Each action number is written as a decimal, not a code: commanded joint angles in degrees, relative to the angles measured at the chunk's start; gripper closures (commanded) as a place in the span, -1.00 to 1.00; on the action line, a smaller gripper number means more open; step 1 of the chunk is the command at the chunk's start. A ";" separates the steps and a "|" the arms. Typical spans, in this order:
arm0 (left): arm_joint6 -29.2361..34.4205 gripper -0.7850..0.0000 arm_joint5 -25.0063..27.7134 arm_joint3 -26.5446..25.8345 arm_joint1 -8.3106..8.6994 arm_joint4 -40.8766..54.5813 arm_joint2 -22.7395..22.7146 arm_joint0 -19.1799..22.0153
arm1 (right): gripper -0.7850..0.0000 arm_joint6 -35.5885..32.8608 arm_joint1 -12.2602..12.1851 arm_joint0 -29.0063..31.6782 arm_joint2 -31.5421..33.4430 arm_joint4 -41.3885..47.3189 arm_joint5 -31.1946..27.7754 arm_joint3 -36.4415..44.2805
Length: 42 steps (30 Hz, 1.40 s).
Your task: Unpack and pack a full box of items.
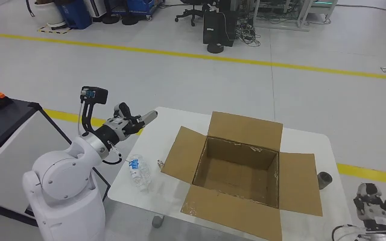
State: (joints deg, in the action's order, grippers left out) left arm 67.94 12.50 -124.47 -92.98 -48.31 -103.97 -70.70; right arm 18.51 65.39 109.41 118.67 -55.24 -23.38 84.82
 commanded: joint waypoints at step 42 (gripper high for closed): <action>0.00 -1.00 0.00 0.00 0.00 0.01 0.00 0.00 | -1.00 -4.11 0.28 -1.62 3.61 4.10 -0.94 1.28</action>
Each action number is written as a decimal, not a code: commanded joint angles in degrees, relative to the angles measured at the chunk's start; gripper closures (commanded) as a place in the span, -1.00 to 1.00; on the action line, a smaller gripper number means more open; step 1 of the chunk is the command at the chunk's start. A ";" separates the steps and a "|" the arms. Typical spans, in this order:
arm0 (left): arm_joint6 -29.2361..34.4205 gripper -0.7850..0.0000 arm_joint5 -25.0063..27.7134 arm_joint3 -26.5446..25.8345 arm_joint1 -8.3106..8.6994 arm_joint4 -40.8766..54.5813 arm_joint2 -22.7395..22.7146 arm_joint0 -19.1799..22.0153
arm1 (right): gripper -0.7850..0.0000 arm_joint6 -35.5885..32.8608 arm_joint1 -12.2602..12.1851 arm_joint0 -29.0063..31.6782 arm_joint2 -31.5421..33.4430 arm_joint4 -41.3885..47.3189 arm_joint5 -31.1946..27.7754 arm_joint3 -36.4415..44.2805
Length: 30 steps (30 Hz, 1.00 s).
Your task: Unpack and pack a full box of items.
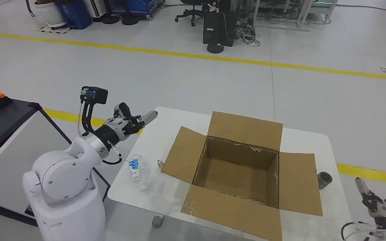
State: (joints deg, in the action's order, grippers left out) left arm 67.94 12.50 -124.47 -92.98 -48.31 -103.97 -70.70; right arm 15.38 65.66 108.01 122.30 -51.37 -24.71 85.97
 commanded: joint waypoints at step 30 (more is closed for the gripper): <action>0.00 -1.00 0.00 0.00 0.00 0.01 0.00 0.00 | -1.00 -74.74 -4.73 -10.87 6.69 0.49 14.04 14.45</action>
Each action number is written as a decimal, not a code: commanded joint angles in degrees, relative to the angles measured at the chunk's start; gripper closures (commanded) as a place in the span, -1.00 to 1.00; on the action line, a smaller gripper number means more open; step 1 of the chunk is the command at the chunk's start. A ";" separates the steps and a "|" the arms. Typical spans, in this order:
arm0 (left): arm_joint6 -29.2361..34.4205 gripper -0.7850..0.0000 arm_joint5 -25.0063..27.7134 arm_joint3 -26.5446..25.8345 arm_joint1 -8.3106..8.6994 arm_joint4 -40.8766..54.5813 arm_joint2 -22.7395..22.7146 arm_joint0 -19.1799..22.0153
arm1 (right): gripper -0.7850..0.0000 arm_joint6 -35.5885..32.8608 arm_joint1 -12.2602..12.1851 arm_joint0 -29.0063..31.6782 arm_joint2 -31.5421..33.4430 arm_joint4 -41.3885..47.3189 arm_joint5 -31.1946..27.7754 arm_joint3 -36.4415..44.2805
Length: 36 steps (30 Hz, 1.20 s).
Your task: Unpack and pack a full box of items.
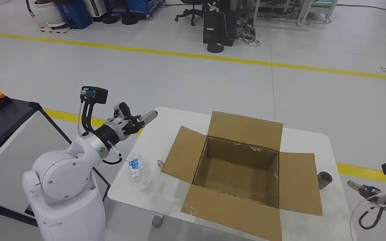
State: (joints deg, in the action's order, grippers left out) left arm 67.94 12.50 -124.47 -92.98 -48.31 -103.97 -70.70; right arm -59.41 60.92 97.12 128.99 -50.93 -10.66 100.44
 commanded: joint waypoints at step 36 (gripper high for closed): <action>0.00 -1.00 0.00 0.00 0.00 0.01 0.00 0.00 | -1.00 -28.59 -9.85 -26.83 -19.03 -9.14 6.94 -21.87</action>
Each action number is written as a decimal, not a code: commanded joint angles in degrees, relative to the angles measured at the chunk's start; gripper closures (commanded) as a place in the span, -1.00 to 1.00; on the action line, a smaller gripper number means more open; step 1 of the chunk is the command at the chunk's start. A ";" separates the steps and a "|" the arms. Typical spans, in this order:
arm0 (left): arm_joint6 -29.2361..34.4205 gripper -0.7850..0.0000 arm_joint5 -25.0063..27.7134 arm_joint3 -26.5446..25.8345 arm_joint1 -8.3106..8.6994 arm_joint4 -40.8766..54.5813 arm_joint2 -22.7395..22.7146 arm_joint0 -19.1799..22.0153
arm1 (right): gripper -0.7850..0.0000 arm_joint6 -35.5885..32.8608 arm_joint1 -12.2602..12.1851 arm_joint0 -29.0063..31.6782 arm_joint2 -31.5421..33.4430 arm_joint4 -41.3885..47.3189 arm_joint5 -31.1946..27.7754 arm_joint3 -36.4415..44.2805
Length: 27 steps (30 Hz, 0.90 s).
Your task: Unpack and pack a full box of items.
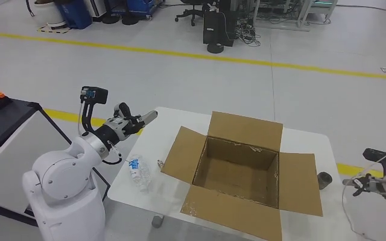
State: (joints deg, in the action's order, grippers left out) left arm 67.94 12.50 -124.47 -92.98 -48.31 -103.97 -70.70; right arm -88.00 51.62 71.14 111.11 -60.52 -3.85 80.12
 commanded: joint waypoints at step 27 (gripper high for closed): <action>0.00 -1.00 0.00 0.00 0.00 0.01 0.00 0.00 | -1.00 0.00 -6.67 -23.10 -31.20 9.08 9.30 -27.78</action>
State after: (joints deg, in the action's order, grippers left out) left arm 67.94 12.50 -124.47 -92.98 -48.31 -103.97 -70.70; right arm -88.00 44.98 48.58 80.40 -52.06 5.38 53.01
